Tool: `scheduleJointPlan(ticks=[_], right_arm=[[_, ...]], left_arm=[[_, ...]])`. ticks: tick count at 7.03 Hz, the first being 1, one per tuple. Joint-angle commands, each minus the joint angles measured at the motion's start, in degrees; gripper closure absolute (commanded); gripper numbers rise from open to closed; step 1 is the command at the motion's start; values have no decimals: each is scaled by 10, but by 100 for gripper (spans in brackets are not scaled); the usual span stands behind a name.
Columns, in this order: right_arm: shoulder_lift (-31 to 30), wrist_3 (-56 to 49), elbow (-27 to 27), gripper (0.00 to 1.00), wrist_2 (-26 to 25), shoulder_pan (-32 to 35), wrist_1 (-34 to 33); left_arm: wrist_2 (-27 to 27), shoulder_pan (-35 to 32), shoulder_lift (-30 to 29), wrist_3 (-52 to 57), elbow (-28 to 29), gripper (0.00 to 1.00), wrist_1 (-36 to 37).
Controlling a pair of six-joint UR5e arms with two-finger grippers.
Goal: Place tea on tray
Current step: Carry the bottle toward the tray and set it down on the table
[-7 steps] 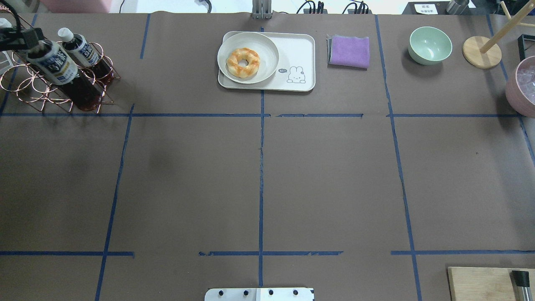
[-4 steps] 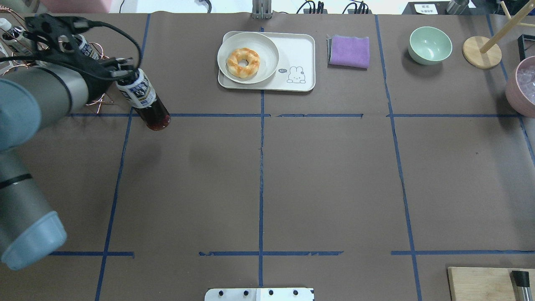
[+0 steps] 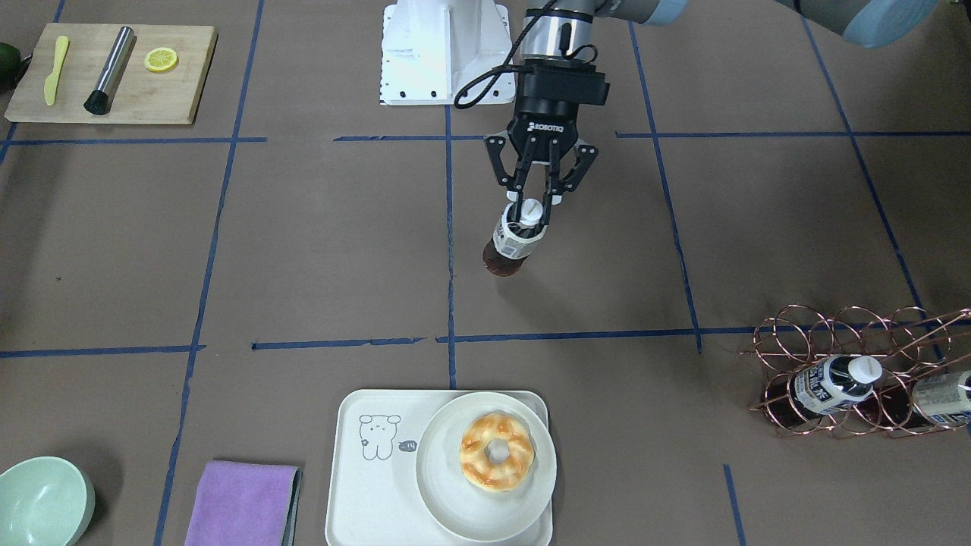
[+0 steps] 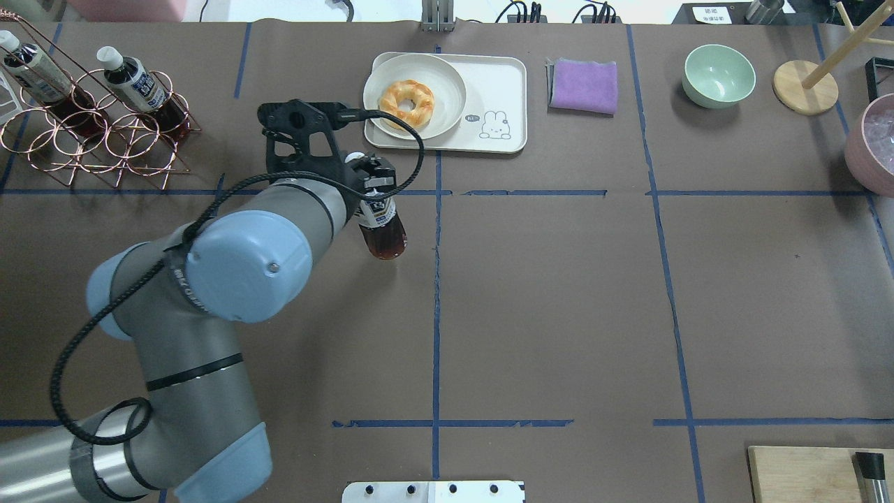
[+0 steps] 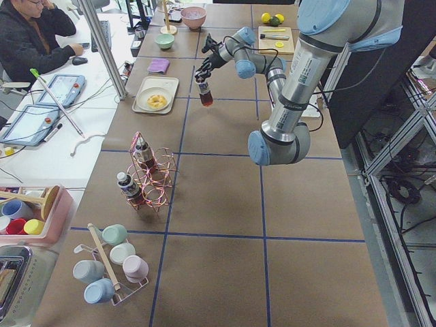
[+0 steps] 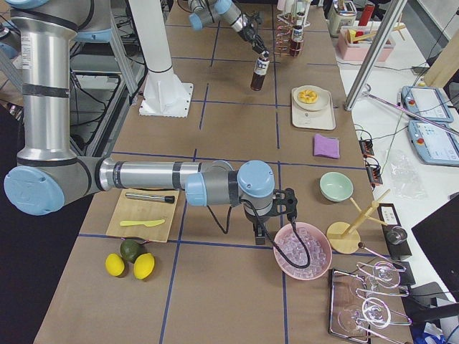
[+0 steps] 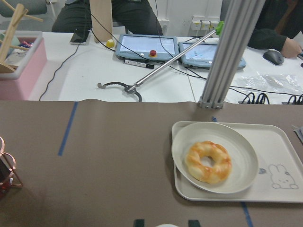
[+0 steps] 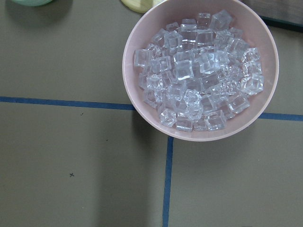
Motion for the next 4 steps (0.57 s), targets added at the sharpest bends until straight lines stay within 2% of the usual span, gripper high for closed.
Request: scheduleJointPlan(ticks=[1, 4], right_arm=[[0, 0, -1, 0, 0, 0, 0], [0, 0, 1, 0, 0, 0, 0]], left_arm=[[6, 11, -55, -21, 62, 100, 0], [10, 24, -56, -45, 68, 100, -2]])
